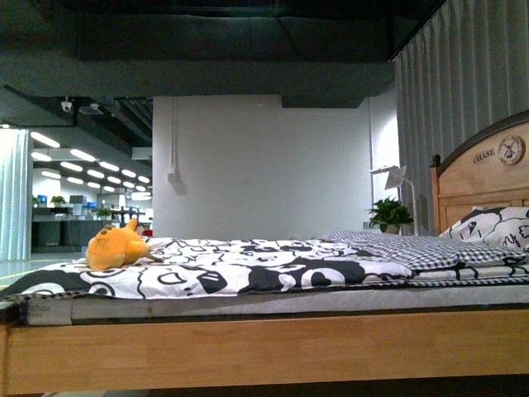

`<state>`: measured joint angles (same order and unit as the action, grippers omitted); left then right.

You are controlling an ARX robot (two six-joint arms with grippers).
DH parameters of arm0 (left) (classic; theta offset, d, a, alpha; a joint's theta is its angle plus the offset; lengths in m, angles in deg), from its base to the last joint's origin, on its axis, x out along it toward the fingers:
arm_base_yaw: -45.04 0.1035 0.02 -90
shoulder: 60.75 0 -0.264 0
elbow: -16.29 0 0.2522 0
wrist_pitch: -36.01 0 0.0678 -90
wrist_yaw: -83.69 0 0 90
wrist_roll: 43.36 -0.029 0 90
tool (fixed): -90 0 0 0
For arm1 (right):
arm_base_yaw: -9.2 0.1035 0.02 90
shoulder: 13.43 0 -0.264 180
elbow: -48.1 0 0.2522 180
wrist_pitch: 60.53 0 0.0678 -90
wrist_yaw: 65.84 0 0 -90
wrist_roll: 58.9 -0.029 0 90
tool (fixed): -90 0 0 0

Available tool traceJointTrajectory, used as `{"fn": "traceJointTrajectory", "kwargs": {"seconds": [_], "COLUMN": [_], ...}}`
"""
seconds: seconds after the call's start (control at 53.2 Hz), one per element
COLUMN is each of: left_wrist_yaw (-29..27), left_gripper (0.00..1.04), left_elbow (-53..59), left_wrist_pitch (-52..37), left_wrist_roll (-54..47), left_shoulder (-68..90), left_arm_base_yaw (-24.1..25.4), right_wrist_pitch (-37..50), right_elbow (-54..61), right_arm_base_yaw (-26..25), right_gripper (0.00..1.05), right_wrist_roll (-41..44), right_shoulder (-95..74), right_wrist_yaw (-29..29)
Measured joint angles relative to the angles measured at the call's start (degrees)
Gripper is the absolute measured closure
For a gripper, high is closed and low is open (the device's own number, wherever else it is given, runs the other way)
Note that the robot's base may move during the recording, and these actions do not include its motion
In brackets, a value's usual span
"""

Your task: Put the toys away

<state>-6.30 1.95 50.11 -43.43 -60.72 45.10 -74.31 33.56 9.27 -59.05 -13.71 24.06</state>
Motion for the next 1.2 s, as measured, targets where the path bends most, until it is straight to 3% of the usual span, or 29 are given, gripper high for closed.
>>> {"fn": "traceJointTrajectory", "kwargs": {"seconds": [1.203], "left_wrist_yaw": [0.00], "left_gripper": [0.06], "left_elbow": [-0.02], "left_wrist_pitch": [0.00], "left_wrist_roll": [0.00], "left_shoulder": [0.00], "left_arm_base_yaw": [0.00], "right_wrist_pitch": [0.00], "right_elbow": [0.00], "right_arm_base_yaw": [0.00], "right_gripper": [0.07], "right_wrist_roll": [0.00], "right_shoulder": [0.00], "right_wrist_yaw": [0.11]}}
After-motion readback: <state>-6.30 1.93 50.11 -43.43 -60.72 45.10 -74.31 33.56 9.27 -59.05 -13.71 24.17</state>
